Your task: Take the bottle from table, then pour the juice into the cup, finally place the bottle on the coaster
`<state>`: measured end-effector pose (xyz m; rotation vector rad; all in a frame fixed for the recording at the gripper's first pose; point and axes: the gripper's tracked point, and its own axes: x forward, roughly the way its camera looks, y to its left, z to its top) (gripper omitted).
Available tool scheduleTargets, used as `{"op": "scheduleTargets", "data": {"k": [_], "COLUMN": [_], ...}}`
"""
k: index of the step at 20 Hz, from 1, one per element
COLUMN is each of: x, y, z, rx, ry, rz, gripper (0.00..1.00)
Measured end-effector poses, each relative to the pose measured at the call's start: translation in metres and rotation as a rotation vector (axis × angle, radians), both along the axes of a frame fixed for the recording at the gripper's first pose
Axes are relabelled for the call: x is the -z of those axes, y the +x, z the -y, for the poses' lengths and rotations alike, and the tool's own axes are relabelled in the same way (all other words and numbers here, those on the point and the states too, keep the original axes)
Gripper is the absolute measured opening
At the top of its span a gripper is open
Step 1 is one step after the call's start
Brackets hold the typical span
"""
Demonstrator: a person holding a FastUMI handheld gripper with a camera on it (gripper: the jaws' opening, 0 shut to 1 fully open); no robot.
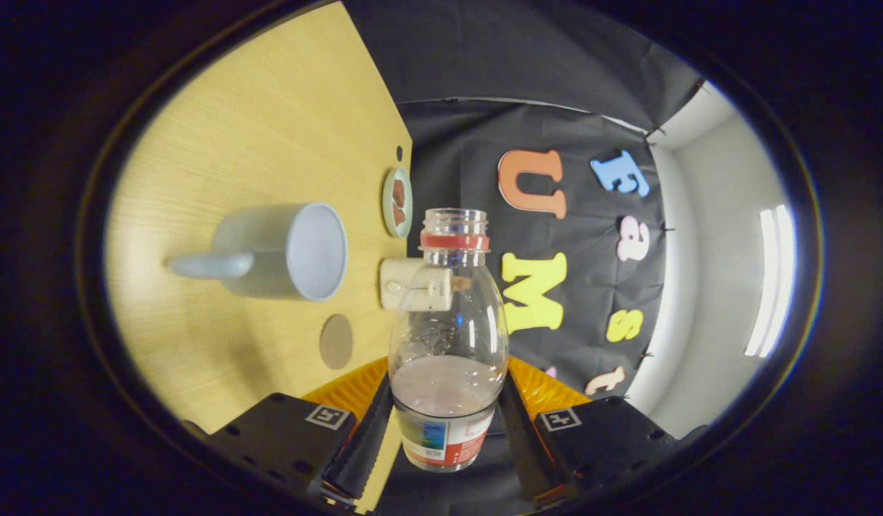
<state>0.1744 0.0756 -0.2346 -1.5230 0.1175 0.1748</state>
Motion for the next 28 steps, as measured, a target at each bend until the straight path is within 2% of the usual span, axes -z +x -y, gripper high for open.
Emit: {"op": "scheduleTargets", "data": {"k": [4, 7, 16, 18, 25, 28], "x": [0.011, -0.004, -0.049, -0.069, -0.138, -0.149], "y": [-0.026, -0.032, -0.028, -0.023, -0.010, -0.005], "z": [-0.020, -0.034, -0.020, -0.007, 0.030, 0.037], "rx": [0.008, -0.017, 0.121, 0.156, 0.188, 0.216], "ry": [0.255, 0.403, 0.974, 1.086, 1.293, 1.367], "rz": [-0.107, -0.082, -0.158, -0.130, 0.057, 0.064], "gripper": [0.82, 0.81, 0.82, 0.82, 0.82, 0.82]}}
